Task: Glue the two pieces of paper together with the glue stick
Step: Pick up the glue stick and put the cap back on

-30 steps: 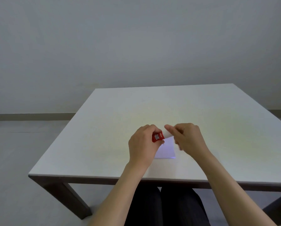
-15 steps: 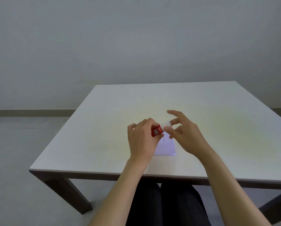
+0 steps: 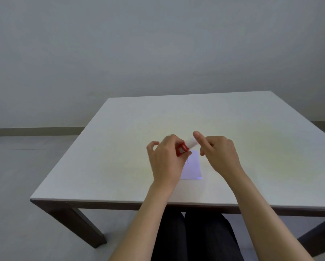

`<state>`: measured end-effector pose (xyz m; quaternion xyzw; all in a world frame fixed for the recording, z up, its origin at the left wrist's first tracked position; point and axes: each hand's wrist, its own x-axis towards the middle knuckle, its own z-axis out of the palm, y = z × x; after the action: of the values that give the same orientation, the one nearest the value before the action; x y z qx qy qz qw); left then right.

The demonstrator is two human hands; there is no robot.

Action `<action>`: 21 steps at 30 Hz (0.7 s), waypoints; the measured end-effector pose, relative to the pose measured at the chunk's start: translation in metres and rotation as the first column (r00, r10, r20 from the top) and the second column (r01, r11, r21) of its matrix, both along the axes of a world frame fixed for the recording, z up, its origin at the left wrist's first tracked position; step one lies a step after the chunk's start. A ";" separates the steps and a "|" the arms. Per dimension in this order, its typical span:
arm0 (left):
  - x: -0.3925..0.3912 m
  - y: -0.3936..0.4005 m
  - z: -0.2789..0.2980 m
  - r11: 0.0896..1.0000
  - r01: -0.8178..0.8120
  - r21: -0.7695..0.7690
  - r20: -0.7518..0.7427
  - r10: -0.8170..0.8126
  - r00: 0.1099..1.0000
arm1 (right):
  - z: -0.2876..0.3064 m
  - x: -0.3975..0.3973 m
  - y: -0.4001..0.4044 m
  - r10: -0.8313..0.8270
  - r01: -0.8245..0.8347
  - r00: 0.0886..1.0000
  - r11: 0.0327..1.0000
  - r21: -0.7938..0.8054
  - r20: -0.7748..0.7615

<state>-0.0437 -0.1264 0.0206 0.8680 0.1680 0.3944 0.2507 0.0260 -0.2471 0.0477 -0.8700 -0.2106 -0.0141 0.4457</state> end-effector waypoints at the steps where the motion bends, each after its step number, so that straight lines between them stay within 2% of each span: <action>1: 0.003 0.010 0.002 0.998 -0.021 -0.059 0.032 0.023 0.999 | -0.001 -0.001 -0.002 0.015 -0.013 0.999 0.999 0.050 -0.043; 4: 0.016 0.050 0.012 0.951 -0.138 -0.276 0.062 0.161 0.985 | -0.007 -0.002 -0.013 0.067 -0.063 0.996 0.996 0.064 -0.061; 6: 0.027 0.073 0.014 0.917 -0.223 -0.331 0.018 0.242 0.970 | -0.013 -0.004 -0.018 0.105 -0.103 0.993 0.994 0.035 -0.062; 13: 0.060 0.102 0.001 0.905 -0.272 -0.328 -0.038 0.275 0.961 | -0.028 -0.007 -0.023 0.203 -0.205 0.969 0.979 0.002 -0.139; 21: 0.067 0.099 -0.015 0.908 -0.278 -0.312 -0.090 0.263 0.961 | -0.028 -0.002 -0.030 0.208 -0.213 0.965 0.977 -0.015 -0.158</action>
<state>0.0230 -0.0277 0.0059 0.7925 0.3544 0.3728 0.3278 0.0244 -0.2767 0.0194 -0.8482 -0.2663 0.1047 0.4458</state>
